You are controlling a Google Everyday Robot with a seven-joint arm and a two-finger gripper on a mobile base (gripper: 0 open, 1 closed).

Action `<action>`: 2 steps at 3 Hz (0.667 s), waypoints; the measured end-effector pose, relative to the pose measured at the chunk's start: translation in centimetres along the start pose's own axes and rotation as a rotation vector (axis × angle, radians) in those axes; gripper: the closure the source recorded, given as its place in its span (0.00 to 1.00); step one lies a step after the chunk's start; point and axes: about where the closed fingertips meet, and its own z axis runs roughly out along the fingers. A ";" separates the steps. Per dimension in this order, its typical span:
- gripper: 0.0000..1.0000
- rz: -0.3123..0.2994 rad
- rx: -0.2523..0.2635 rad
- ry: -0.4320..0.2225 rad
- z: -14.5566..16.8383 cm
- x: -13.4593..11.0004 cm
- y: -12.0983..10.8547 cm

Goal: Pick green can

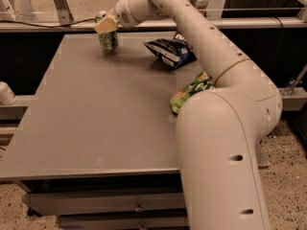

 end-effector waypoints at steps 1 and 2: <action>1.00 0.002 -0.009 -0.072 -2.7 -2.1 1.1; 1.00 -0.004 -0.032 -0.179 -5.9 -5.2 3.5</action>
Offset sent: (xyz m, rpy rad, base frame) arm -0.1021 -0.0280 0.1177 0.2917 -0.1145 0.0868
